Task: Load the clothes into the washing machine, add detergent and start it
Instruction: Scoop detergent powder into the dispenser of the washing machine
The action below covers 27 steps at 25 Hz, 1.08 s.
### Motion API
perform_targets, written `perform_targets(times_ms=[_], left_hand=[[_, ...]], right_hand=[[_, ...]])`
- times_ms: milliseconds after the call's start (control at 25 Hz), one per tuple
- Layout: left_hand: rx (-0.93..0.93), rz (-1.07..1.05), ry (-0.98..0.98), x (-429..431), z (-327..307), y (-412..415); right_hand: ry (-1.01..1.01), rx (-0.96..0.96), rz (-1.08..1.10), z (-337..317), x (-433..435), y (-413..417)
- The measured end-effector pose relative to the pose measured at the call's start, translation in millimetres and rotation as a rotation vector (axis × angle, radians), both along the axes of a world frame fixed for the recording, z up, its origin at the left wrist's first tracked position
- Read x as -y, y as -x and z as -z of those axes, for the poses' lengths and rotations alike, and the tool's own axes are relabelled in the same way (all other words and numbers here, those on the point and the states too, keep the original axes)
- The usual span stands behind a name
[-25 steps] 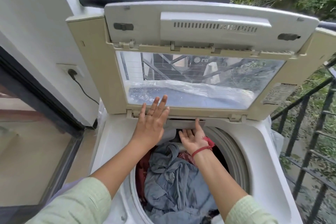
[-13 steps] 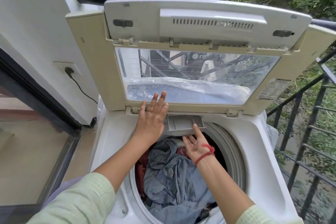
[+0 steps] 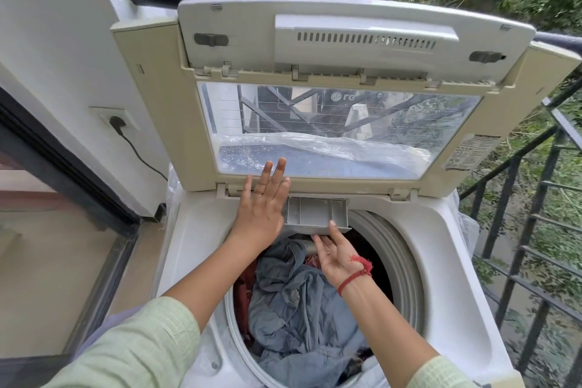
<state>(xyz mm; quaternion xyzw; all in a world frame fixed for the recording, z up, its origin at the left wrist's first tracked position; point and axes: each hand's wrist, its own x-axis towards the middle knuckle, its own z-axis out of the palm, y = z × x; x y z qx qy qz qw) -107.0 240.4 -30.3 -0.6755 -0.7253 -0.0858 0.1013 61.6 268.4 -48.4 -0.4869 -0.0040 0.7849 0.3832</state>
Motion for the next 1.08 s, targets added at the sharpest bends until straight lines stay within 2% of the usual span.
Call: perform_targets(times_ms=[120,200,280,440,560,720,840,960,1080], left_hand=[[-0.026,-0.014,0.081,1.3,-4.4,-1.4],[-0.055,-0.017,0.199,3.5,-12.9,-2.3],[-0.011,-0.027,0.276,10.7,-24.4,-4.1],[0.244,-0.026,0.293,40.9,-37.1,-9.0],[0.375,-0.015,0.195,71.1,-41.3,-14.5],[0.587,-0.094,-0.023,132.5,-51.3,-19.4],[0.735,-0.247,-0.307,208.1,-61.2,-32.7],[0.758,-0.494,-0.479,290.5,-67.9,-55.5],[0.709,-0.697,-0.574,377.9,-67.2,-91.6]], right_hand=[[0.006,0.129,-0.177,2.2,2.6,-7.6],[-0.044,0.321,-0.340,2.3,10.7,-9.9],[-0.142,0.494,-0.380,8.6,20.1,-16.2],[-0.534,0.774,-0.390,-27.4,64.0,-35.4],[-0.856,0.912,-0.459,-52.4,99.7,-50.6],[-1.182,0.955,-0.588,-75.9,138.9,-44.7],[-1.449,0.918,-0.611,-86.2,174.1,-32.4],[-1.606,0.779,-0.649,-97.0,216.0,-25.8],[-1.653,0.597,-0.719,-99.3,263.3,-29.7]])
